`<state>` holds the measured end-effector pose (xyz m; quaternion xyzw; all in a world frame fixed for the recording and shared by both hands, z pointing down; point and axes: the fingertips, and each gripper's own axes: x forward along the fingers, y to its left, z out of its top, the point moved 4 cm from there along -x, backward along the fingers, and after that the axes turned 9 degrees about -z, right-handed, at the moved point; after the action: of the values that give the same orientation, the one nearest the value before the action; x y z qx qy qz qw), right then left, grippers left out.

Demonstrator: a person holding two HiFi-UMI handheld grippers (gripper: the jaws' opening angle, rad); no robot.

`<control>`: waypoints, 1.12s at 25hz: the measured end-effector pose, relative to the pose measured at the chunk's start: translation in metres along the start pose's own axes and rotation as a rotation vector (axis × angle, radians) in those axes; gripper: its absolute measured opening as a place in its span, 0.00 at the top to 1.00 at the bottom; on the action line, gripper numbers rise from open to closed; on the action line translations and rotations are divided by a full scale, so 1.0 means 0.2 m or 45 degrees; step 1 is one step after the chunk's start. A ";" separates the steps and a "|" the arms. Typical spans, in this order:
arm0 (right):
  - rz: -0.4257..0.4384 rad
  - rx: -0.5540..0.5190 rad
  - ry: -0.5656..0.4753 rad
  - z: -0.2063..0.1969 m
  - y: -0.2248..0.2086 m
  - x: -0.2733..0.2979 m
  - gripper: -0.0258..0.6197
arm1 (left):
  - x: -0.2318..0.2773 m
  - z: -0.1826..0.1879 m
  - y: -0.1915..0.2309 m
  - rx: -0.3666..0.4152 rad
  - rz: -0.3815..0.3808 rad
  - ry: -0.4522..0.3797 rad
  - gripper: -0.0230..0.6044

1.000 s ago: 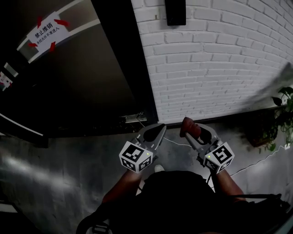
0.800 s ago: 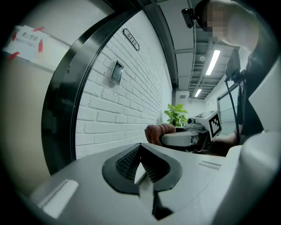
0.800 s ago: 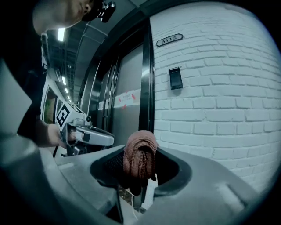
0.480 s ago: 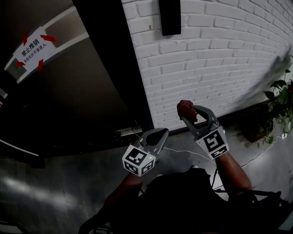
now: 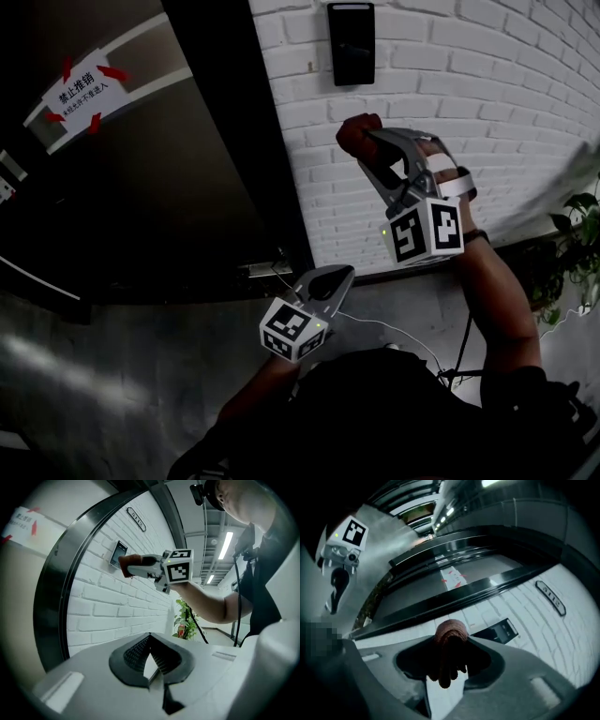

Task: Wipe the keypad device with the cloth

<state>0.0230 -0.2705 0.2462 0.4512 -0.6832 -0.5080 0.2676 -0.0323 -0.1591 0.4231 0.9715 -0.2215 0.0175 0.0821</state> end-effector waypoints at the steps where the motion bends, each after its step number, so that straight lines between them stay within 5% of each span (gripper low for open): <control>1: -0.019 -0.066 -0.014 0.00 -0.04 0.03 0.74 | 0.02 0.00 0.00 0.001 0.010 -0.004 0.94; 6: -0.116 -0.221 -0.067 -0.01 -0.29 0.17 0.74 | 0.09 0.00 -0.03 0.002 0.057 -0.002 0.94; 15: -0.280 -0.218 -0.068 0.06 -0.69 0.39 0.74 | 0.04 -0.02 -0.03 0.044 0.147 0.028 0.94; 28: -0.311 -0.187 0.017 0.00 -0.70 0.52 0.74 | -0.04 -0.05 0.03 -0.034 0.135 0.010 0.94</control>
<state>0.0243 -0.3733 0.1057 0.5136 -0.5823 -0.5824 0.2406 -0.0429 -0.1586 0.4340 0.9572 -0.2726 0.0225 0.0947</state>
